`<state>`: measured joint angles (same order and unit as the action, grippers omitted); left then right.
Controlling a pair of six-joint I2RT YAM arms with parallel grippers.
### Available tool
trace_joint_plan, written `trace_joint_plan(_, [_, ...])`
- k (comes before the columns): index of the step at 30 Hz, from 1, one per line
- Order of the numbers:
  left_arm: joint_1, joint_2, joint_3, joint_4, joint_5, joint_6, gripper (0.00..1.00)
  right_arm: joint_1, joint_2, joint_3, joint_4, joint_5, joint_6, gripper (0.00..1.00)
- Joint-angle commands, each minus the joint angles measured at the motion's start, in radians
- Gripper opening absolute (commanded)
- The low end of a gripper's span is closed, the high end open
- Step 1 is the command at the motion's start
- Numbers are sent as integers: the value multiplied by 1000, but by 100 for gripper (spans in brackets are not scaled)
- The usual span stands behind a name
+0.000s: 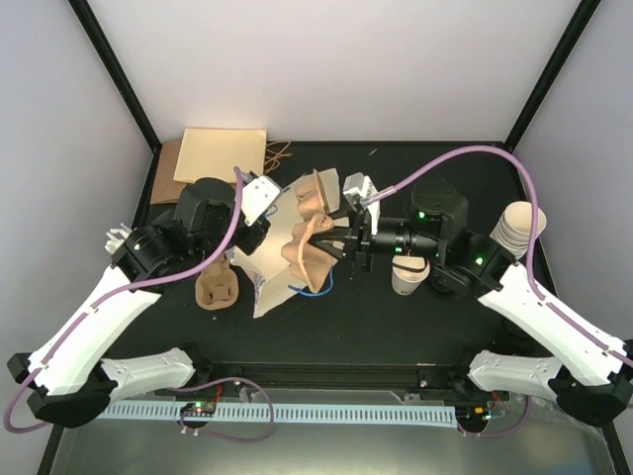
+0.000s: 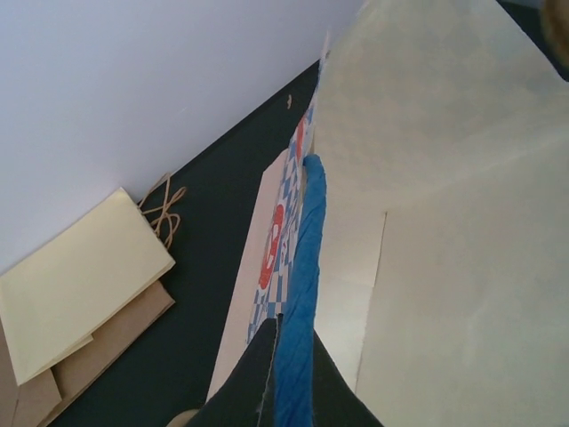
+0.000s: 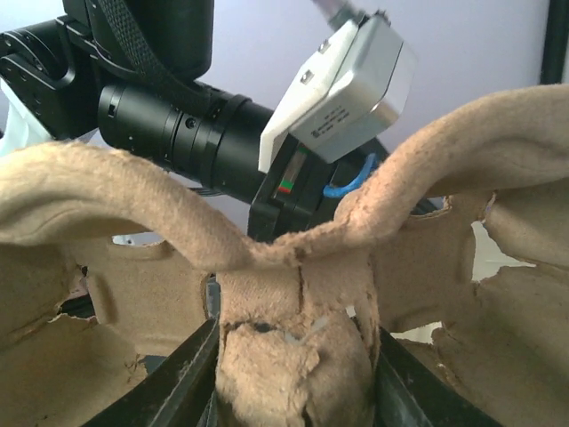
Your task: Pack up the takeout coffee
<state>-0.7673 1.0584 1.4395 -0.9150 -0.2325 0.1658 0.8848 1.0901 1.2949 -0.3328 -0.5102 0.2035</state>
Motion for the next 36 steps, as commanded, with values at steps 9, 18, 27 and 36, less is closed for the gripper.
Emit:
trace_joint_plan(9, [-36,-47,0,52,56,32,2,-4,56,-35,43,-110,189,38])
trace_joint_plan(18, [-47,-60,-30,76,60,27,2,-3,70,-78,-60,44,146,36])
trace_joint_plan(27, [-65,-36,-24,94,92,4,1,3,126,-53,-193,237,62,35])
trace_joint_plan(36, [-84,17,0,72,134,-14,2,95,141,-70,-210,579,-34,36])
